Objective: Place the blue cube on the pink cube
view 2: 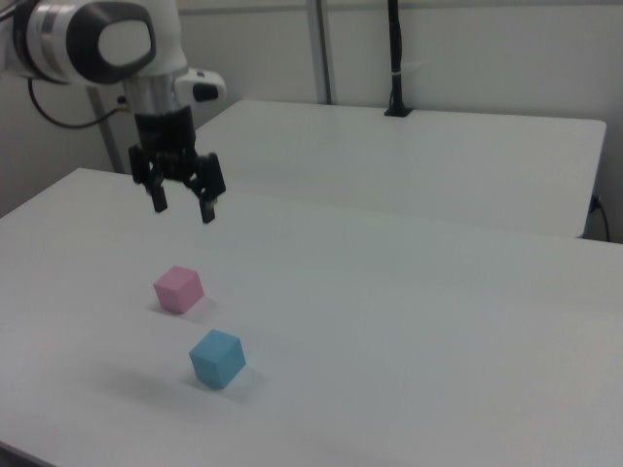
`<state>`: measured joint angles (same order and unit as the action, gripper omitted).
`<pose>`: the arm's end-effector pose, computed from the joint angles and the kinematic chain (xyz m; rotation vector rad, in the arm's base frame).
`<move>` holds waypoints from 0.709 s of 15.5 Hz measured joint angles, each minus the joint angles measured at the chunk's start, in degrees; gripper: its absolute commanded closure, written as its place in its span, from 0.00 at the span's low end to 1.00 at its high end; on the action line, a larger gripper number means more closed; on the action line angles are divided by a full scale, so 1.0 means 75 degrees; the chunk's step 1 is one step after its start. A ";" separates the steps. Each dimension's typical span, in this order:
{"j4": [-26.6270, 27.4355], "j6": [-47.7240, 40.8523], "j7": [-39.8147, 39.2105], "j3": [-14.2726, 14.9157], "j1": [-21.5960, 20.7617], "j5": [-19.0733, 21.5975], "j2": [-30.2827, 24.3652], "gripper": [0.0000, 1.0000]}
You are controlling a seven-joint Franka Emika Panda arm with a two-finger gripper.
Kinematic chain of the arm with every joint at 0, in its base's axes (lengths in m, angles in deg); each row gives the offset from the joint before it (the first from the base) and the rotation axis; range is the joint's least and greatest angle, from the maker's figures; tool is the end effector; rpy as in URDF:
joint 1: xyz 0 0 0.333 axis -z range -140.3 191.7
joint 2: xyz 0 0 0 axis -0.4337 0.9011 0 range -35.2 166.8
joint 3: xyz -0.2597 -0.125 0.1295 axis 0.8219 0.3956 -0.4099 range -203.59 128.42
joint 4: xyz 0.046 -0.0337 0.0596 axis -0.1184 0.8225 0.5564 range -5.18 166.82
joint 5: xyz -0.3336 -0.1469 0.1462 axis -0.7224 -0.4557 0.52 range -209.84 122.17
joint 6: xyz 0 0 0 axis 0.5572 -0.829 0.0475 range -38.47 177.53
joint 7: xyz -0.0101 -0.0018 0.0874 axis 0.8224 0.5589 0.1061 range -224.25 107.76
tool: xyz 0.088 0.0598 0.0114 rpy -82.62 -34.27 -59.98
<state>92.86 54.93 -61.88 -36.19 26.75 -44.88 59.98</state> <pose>0.5208 -0.0246 0.5835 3.1274 0.0350 -0.1053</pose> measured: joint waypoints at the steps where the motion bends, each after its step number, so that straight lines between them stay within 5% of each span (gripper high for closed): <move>1: 0.0516 0.0175 -0.0083 0.0002 0.0064 0.0000 -0.0249 0.00; 11: 0.3806 0.3601 -0.0347 0.0002 0.0421 -0.0001 -0.0655 0.00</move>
<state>121.41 81.94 -64.48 -36.18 29.90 -44.89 55.06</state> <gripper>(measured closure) 0.000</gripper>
